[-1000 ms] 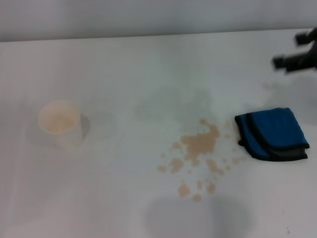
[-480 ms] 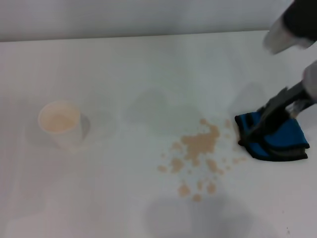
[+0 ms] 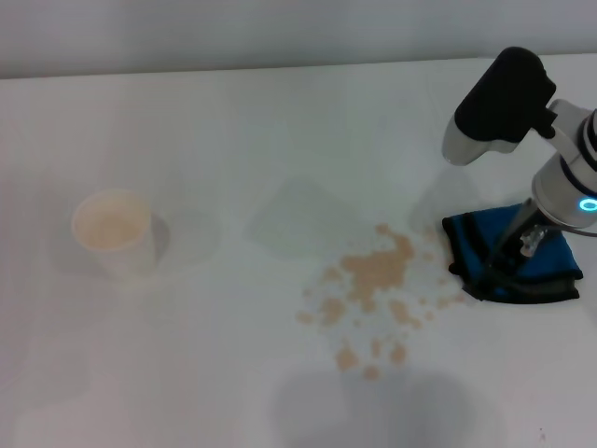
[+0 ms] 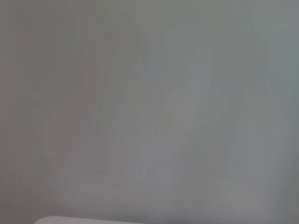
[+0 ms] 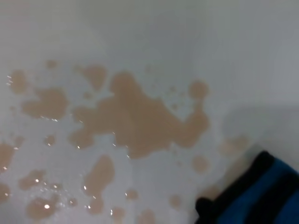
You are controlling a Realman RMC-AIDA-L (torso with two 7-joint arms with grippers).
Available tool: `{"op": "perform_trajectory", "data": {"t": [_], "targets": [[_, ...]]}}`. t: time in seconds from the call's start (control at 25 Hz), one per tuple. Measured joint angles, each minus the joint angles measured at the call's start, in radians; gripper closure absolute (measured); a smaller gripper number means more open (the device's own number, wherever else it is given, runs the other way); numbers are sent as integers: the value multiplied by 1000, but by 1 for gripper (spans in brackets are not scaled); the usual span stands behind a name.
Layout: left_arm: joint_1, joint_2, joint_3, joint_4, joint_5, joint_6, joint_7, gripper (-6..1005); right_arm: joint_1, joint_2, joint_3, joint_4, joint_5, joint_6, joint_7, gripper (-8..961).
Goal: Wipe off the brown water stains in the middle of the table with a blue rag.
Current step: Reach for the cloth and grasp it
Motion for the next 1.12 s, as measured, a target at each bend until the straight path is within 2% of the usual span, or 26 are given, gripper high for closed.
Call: {"op": "perform_trajectory", "data": {"t": [0.4,1.12], "targets": [[-6,0,0,0,1,1,1,120,12,0,-50,77,-25,-19,22,96],[-10,-3,2,-18,14,24,-5,119,34,0,-46,118,-34,-22,33,152]]}}
